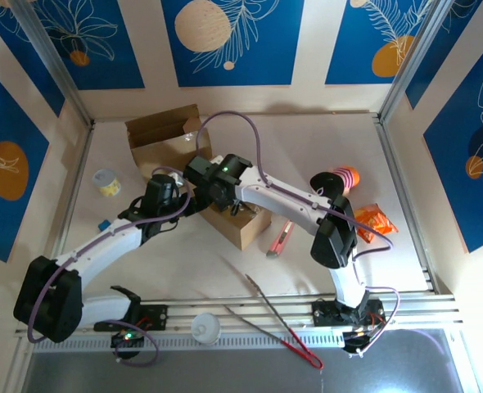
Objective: Unpack the express box
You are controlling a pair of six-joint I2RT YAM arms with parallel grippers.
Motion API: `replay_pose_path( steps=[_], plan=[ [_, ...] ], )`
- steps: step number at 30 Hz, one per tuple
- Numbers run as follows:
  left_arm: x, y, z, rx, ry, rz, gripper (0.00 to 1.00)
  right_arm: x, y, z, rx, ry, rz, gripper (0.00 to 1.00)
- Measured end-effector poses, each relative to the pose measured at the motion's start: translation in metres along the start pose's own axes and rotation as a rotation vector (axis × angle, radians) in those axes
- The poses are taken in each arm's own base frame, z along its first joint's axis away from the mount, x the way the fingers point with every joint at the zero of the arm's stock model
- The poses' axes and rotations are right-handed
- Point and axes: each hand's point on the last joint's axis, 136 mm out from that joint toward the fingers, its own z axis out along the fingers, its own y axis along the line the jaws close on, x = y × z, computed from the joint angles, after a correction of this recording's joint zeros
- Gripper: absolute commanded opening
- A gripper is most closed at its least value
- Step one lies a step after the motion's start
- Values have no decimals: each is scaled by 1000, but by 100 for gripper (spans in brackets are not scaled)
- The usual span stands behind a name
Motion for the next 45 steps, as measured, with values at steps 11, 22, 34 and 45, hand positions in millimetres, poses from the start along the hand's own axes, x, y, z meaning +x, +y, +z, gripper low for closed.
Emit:
replay_pose_path(
  steps=[11,22,34,45],
  plan=[
    [1,1,-3,-9,4,3,100,-14,-7,11,106,-44,-58,62],
    [3,3,-5,-19,8,15,100,-26,-2,17,142,-86,-108,4],
    [6,6,-10,-32,16,34,100,-49,-17,-4,147,-149,-97,0],
    [12,10,-15,-43,37,58,100,-41,-48,-21,2,-88,-2,0]
  ],
)
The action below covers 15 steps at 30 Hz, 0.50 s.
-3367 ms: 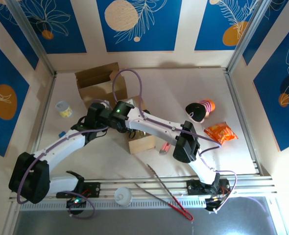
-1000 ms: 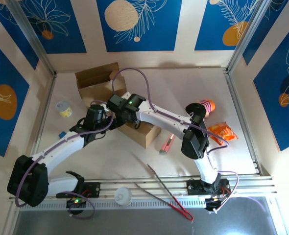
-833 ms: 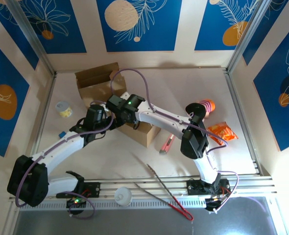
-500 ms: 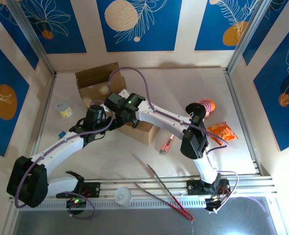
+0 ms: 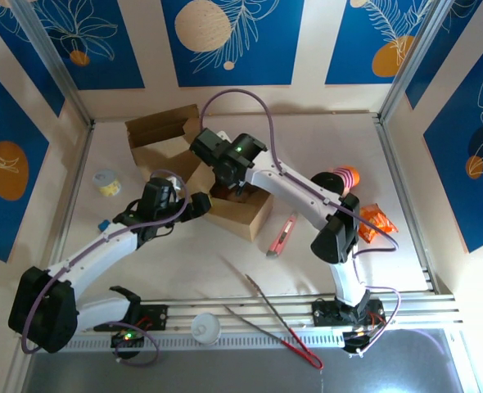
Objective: Unpack the express box
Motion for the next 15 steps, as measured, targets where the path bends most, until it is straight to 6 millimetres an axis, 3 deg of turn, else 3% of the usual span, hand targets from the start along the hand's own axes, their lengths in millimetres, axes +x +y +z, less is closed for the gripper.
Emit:
replay_pose_path(
  steps=[4,7,11,15],
  plan=[
    [3,-5,-2,25,23,23,100,8,-1,-3,-82,40,35,0],
    [2,-21,-8,78,53,59,100,16,-5,-7,-143,76,72,0],
    [-22,-67,-31,203,37,137,100,26,-15,-13,-205,113,148,0],
    [-57,-122,-75,349,-51,241,100,39,-26,-20,-264,136,259,0]
  ],
)
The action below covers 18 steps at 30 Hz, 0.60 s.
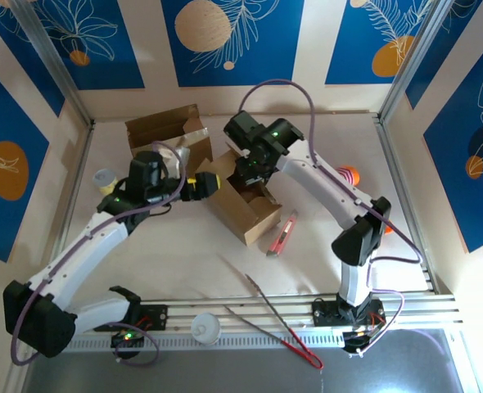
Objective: Unpack the express box
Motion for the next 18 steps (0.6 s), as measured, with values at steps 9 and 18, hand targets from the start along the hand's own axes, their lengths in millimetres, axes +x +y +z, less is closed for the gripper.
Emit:
replay_pose_path(
  steps=[9,18],
  plan=[
    [-19,-33,-24,43,-2,59,100,28,6,-5,-193,7,234,0],
    [1,-37,-4,-119,192,71,100,35,24,-13,-368,-54,395,0]
  ],
)
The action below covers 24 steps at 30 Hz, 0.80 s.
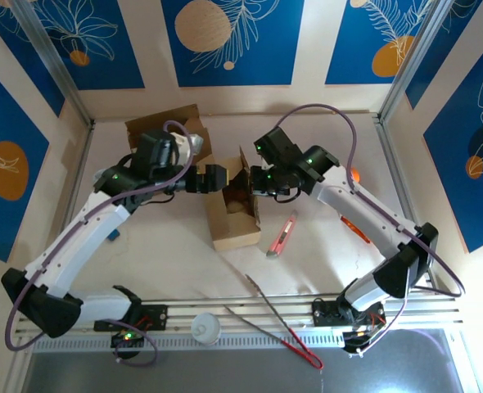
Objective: Unpack the express box
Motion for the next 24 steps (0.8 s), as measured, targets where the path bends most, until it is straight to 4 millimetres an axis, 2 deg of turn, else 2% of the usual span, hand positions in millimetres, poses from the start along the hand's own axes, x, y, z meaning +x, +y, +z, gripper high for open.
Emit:
replay_pose_path(
  steps=[5,12,15,21,24],
  plan=[
    [14,8,18,-145,108,13,100,1,4,-3,-55,-33,49,0],
    [43,38,40,-373,252,49,99,5,5,3,-87,-34,77,0],
    [51,49,45,-456,288,63,93,6,5,2,-97,-34,79,0],
    [50,59,33,-548,269,71,67,4,1,-4,-119,-47,93,0],
    [44,60,18,-573,228,69,65,1,-6,-5,-122,-39,103,0]
  ],
)
